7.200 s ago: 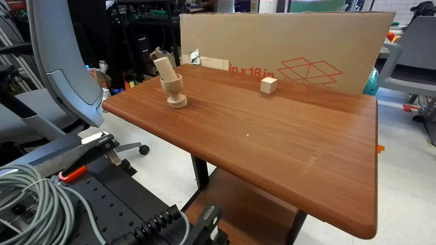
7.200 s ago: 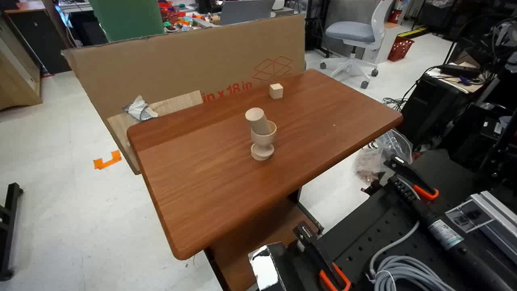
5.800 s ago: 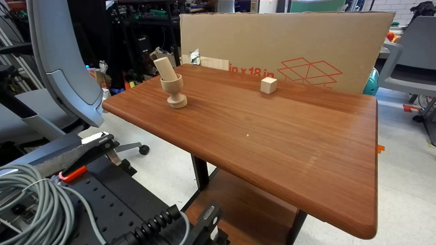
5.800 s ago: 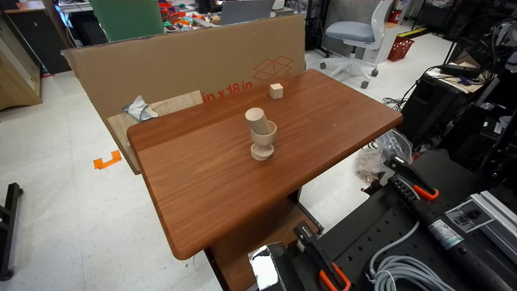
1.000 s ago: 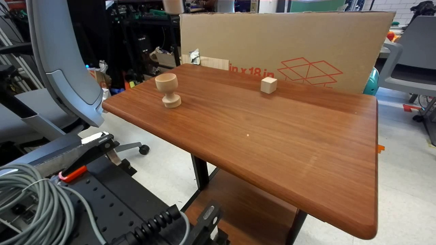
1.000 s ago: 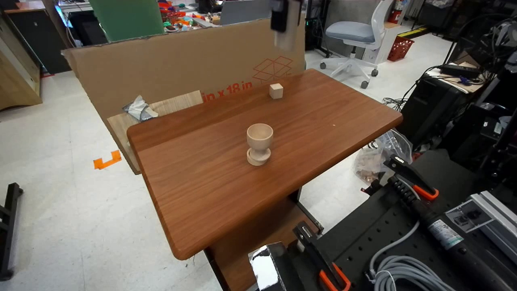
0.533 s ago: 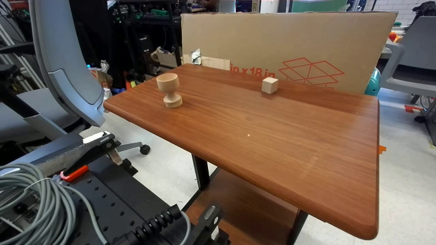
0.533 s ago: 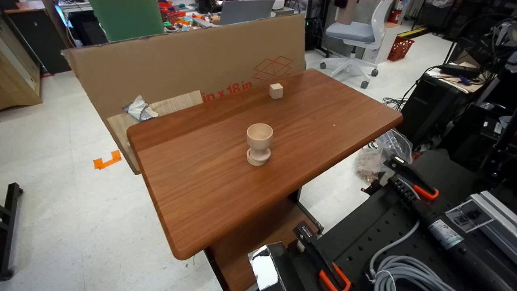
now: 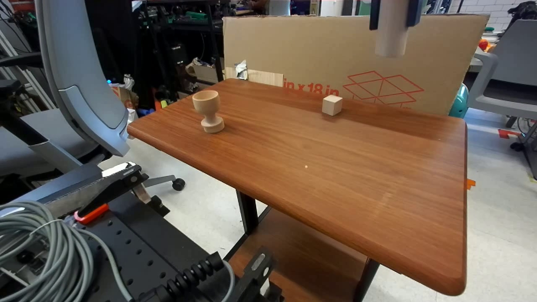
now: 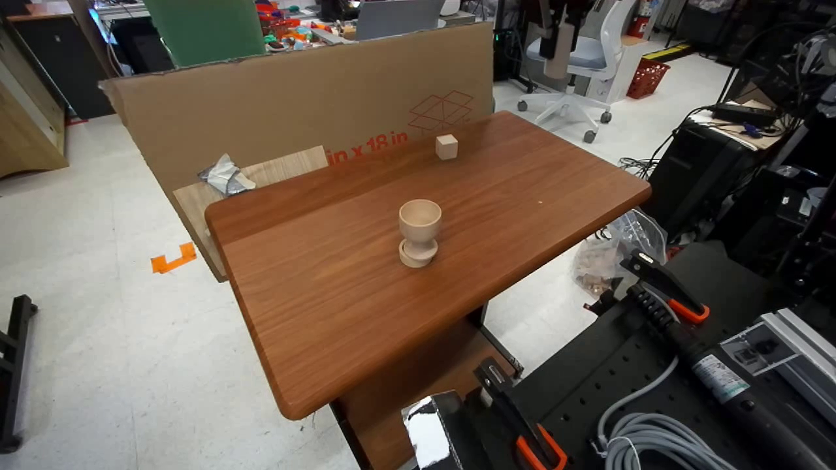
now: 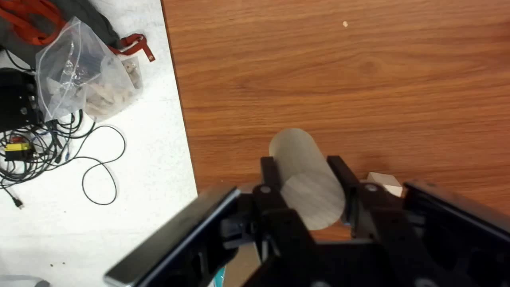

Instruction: Remove the cylindrical block from the cup and put it on the table

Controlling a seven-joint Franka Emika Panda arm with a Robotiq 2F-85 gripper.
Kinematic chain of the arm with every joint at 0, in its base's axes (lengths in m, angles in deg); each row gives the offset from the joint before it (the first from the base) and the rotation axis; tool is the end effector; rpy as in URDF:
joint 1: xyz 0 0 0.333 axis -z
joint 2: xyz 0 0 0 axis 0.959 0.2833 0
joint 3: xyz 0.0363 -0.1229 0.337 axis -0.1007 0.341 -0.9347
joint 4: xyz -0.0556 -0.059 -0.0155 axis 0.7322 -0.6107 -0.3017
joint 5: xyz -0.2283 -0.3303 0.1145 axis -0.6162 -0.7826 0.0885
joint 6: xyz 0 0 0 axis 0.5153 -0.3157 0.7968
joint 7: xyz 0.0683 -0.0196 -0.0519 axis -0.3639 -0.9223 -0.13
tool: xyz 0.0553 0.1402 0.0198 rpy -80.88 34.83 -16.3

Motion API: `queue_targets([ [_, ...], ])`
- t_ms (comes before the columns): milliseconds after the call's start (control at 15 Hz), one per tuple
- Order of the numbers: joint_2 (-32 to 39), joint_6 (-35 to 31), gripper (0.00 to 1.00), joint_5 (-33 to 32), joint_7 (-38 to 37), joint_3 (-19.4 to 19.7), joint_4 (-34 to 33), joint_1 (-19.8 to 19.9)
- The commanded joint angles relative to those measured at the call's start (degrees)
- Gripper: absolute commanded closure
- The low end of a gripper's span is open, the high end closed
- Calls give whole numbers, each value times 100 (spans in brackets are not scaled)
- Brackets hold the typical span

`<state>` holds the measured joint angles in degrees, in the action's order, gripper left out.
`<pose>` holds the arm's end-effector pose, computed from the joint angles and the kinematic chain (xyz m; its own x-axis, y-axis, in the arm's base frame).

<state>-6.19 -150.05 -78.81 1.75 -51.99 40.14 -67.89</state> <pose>0.6208 -0.1356 0.3249 0.9983 -0.0582 0.0065 -0.0585 -0.9888 0.1373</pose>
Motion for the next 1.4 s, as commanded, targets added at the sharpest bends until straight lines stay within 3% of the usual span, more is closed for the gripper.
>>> queue_targets([
  [0, 747, 166, 90, -141, -380, 54, -702, -65],
  [667, 2163, 867, 90, -437, -967, 265, -1721, -185],
  [1333, 2811, 1257, 90, -799, -1206, 398, -2254, -370],
])
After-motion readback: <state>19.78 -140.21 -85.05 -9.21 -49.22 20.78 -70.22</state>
